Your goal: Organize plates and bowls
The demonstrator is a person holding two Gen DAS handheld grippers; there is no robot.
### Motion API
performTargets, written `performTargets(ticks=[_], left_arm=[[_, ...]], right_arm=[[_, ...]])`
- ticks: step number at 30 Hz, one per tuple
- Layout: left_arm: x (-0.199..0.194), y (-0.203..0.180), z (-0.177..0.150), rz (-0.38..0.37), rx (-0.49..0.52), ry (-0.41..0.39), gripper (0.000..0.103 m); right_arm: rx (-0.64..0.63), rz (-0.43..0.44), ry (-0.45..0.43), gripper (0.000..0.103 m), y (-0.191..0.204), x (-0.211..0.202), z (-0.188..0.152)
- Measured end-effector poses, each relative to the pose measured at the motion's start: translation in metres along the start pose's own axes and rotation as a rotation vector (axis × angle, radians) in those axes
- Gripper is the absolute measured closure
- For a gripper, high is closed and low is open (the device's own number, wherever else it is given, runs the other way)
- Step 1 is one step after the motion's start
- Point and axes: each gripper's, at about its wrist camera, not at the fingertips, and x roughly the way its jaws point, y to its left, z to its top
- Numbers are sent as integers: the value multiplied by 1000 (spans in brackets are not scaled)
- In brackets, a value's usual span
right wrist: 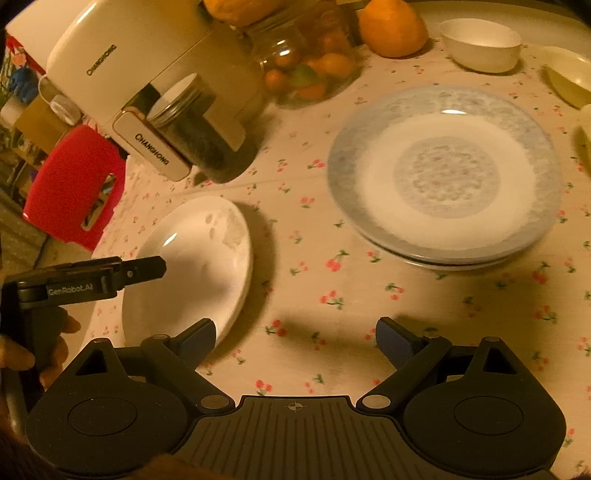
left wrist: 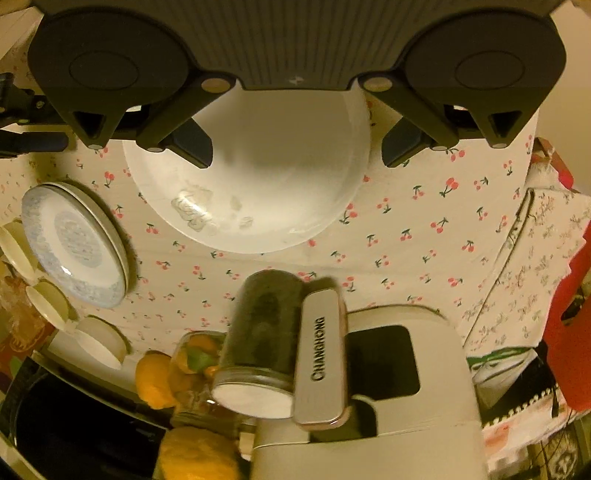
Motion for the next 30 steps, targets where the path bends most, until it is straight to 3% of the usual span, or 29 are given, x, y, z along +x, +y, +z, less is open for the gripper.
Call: performTargets(ticks=[8, 20, 30], left_arm=[[8, 17, -6, -92, -34, 36, 27], [9, 35, -13, -142, -108, 77, 53], [10, 33, -14, -127, -101, 93, 57]], right_arm=[[-1, 56, -27, 8, 12, 14, 5], [2, 115, -23, 8, 27, 33, 3], [32, 151, -35, 9, 29, 38, 4]])
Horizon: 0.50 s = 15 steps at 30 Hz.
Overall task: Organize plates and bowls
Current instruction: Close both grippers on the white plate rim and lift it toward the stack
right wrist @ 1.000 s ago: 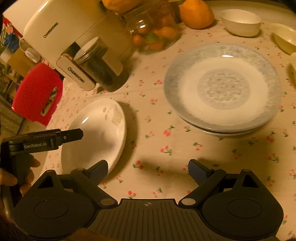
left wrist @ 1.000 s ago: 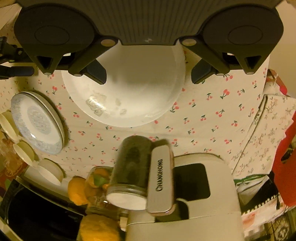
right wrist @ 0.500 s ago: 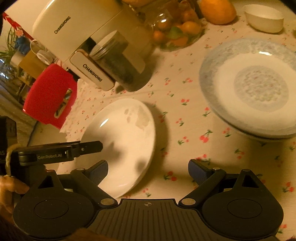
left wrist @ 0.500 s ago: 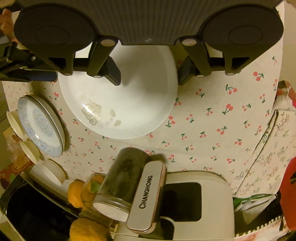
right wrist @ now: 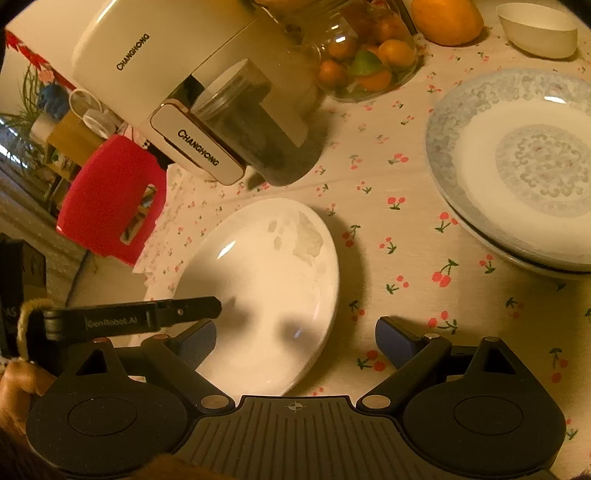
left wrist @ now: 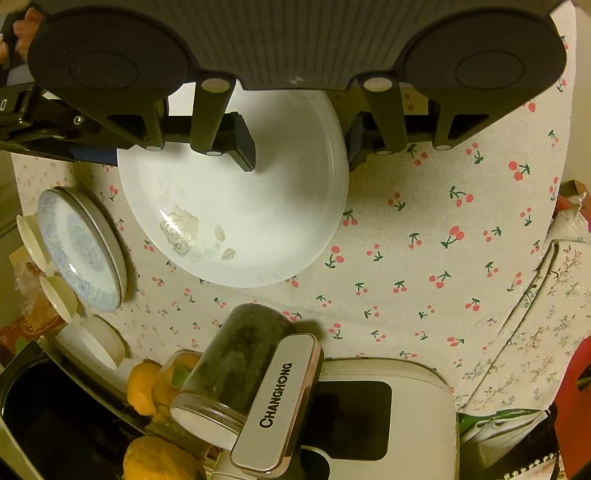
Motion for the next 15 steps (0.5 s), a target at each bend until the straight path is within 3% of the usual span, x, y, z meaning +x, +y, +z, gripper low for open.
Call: performTargets(ticks=[2, 4, 10, 13, 15], left_arm=[[0, 1, 1, 1, -3, 0, 60], [0, 1, 1, 0, -1, -1, 63], [1, -1, 0, 20, 14, -7, 68], [-1, -2, 0, 25, 19, -24, 72], [-3, -3, 1, 21, 25, -40, 74]], right_arm=[[-8, -1, -1, 16, 2, 1, 0], [-14, -3, 0, 38, 3, 3, -1], [-20, -73, -20, 69, 2, 3, -1], [-30, -99, -40, 79, -1, 0, -1], [-42, -109, -55, 80, 0, -2, -1]])
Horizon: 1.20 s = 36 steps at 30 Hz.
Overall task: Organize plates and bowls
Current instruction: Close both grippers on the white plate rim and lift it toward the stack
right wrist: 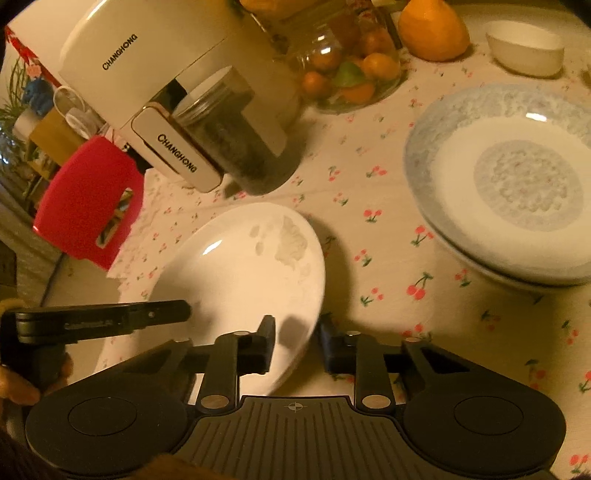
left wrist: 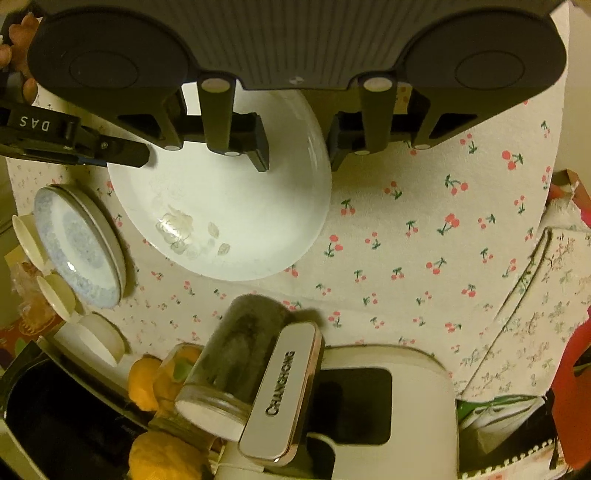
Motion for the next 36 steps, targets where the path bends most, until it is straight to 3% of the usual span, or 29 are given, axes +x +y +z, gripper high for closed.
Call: performTargets(ticks=[7, 36], left_arm=[[-4, -4, 3, -11, 10, -24, 81], [-13, -62, 27, -115, 42, -134, 81]], right_arm=[[-1, -4, -49, 81, -2, -12, 6], [105, -5, -152, 82, -51, -63, 22]])
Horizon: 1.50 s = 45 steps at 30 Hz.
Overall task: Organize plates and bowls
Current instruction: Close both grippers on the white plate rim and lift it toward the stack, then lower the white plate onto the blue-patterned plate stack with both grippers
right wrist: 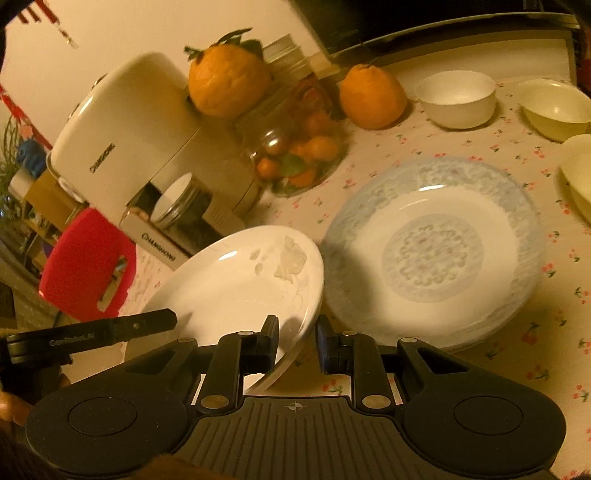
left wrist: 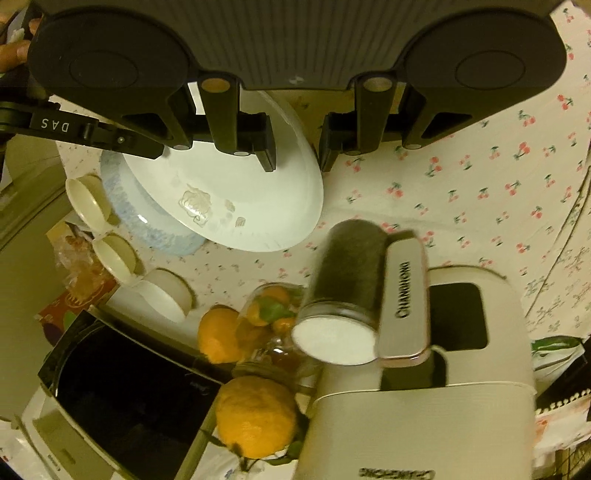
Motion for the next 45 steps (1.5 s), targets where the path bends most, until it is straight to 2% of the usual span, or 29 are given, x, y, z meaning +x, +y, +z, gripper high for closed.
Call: performTargets(ticks=[20, 31, 45], left_arm=[[36, -59, 9, -38, 45, 2, 81], [61, -92, 10, -16, 106, 1, 81], [80, -109, 6, 26, 162, 10, 81]], right_arm=[[61, -57, -75, 82, -57, -37, 24], [88, -106, -80, 82, -85, -44, 29], [99, -137, -74, 82, -100, -43, 29]])
